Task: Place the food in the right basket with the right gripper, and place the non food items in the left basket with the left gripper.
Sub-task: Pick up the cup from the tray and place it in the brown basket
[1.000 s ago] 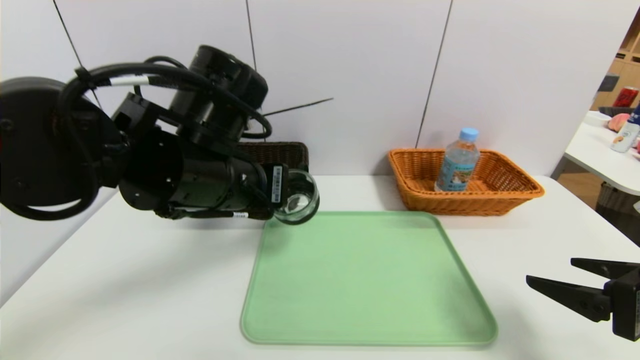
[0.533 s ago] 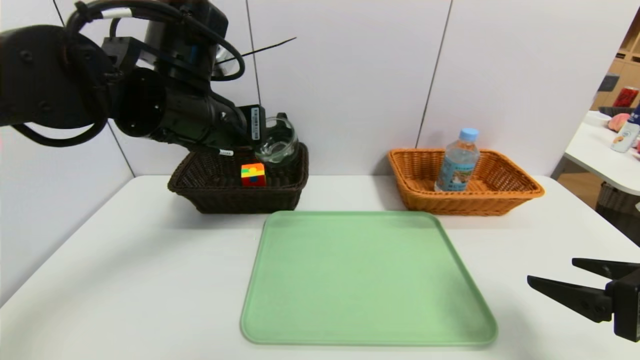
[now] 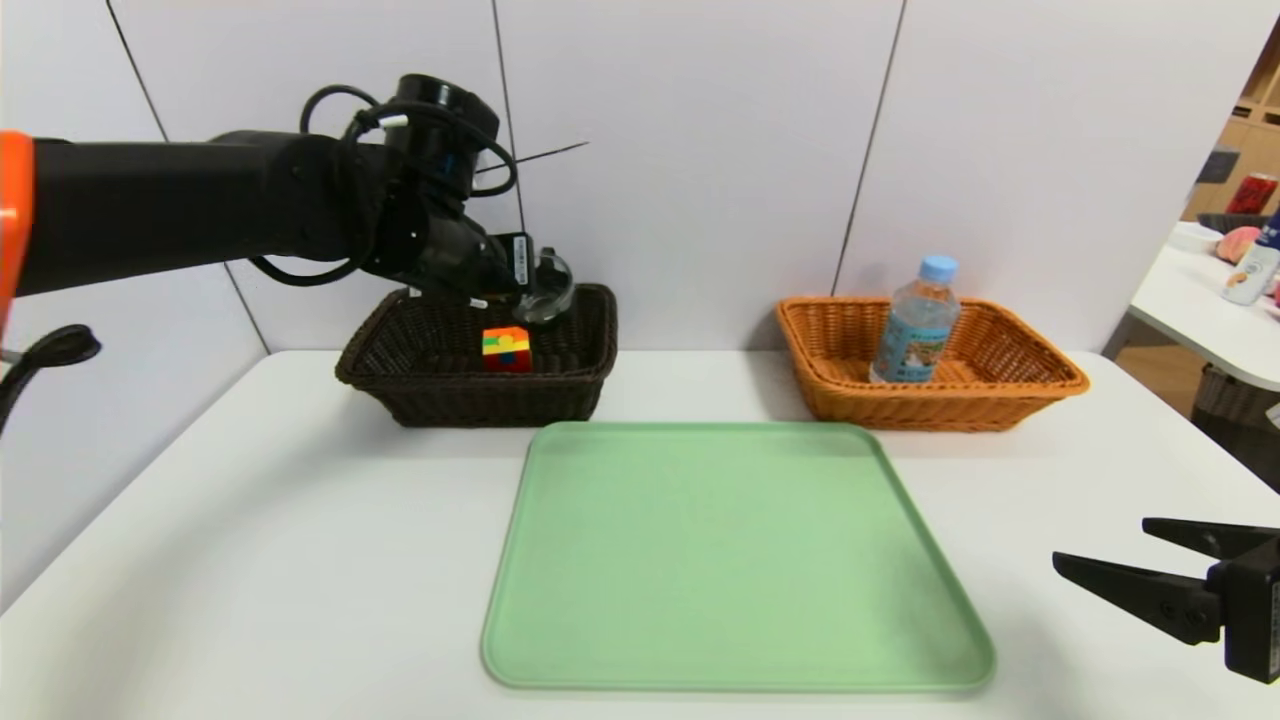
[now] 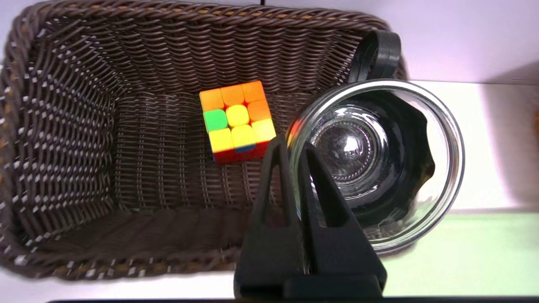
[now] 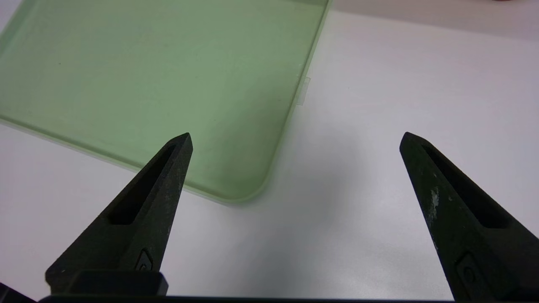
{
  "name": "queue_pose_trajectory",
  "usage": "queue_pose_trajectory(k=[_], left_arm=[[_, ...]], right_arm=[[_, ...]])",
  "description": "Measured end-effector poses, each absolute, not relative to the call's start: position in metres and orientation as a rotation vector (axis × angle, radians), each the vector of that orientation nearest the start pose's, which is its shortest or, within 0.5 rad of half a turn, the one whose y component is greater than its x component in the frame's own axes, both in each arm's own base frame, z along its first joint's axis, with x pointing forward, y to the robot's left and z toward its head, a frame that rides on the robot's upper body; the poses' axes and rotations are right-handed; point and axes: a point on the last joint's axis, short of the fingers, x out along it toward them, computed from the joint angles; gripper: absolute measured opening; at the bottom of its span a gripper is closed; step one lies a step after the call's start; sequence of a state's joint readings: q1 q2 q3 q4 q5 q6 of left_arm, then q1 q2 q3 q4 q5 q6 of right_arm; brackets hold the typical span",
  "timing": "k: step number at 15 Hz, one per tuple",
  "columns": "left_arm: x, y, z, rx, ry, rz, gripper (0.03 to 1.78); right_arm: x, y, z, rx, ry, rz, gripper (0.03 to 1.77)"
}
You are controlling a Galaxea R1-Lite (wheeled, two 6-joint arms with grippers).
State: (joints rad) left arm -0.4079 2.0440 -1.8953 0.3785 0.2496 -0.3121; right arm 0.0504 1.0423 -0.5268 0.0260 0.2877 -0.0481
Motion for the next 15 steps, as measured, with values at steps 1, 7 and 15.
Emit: queue_pose_trajectory(k=[1,7,15], left_arm=[[0.385,-0.159,0.258,-0.133,0.525,-0.070,0.09],[0.416,-0.171,0.219,-0.128,0.567,-0.086,0.09],[0.427,-0.176,0.197,-0.116,0.602,-0.082,0.09]], right_arm=[[0.125,0.012,0.186,0.018,0.532,0.340,1.70],[0.125,0.012,0.186,0.019,0.535,0.334,1.70],[0.125,0.012,0.186,0.017,0.536,0.332,1.70]])
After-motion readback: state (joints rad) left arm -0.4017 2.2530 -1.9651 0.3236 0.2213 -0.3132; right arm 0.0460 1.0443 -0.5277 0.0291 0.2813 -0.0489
